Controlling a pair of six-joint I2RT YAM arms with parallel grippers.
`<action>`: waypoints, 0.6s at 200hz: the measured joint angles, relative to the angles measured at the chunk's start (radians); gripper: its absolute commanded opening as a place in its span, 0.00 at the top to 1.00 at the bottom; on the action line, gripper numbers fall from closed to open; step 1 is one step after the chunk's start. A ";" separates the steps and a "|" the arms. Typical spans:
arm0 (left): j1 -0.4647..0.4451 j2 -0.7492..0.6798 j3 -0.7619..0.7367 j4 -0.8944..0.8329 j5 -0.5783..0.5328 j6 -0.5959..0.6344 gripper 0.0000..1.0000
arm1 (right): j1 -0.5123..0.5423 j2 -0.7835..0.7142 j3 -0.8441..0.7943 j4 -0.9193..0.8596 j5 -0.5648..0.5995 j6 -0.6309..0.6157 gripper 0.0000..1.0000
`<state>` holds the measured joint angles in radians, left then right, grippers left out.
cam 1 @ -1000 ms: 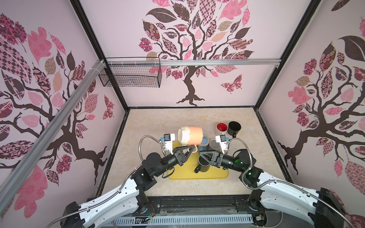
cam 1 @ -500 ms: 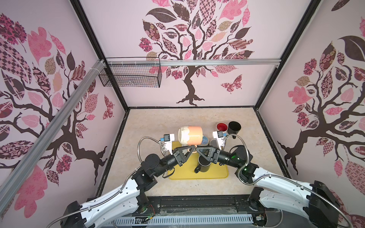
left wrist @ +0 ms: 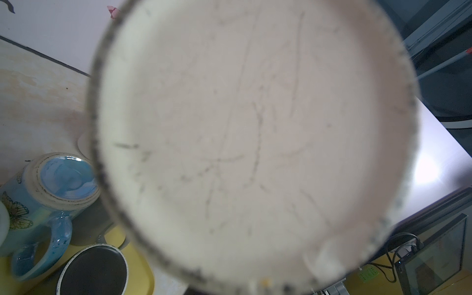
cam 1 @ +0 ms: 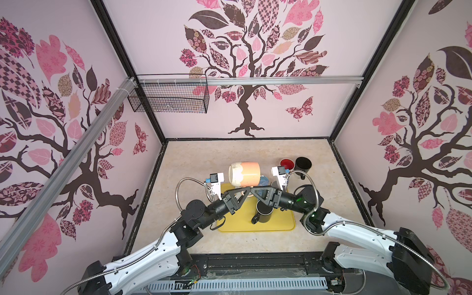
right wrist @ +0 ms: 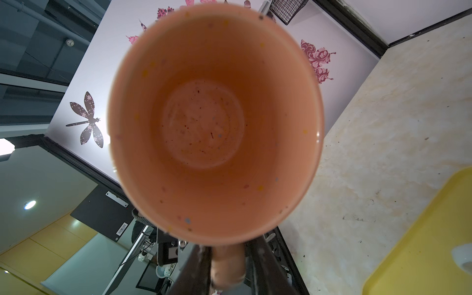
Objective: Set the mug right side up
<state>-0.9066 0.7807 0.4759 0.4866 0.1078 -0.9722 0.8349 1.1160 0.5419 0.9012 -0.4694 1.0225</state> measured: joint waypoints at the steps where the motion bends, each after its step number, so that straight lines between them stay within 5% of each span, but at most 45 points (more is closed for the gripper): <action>1: 0.000 0.001 0.000 0.000 0.000 0.000 1.00 | 0.000 0.002 0.001 0.000 0.000 0.000 0.72; 26: 0.007 0.017 0.000 0.022 -0.005 -0.005 1.00 | -0.008 0.018 0.011 0.008 -0.002 0.008 1.00; 45: 0.010 0.022 0.000 0.027 -0.011 0.001 0.99 | -0.013 0.022 0.012 0.004 -0.002 0.010 1.00; 59: 0.010 0.019 0.000 0.017 -0.016 0.001 0.69 | -0.012 0.022 0.012 0.001 -0.003 0.006 1.00; 67: 0.010 0.014 0.000 0.012 -0.016 0.007 0.61 | -0.011 0.022 0.013 -0.002 -0.006 0.008 1.00; 120: -0.001 -0.055 0.001 -0.113 -0.023 0.065 0.60 | 0.002 0.019 0.013 -0.061 -0.014 0.002 1.00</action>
<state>-0.9077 0.7261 0.4767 0.3740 0.0853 -0.9070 0.8368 1.1355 0.5549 0.8398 -0.4839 1.0248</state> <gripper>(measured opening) 0.409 0.188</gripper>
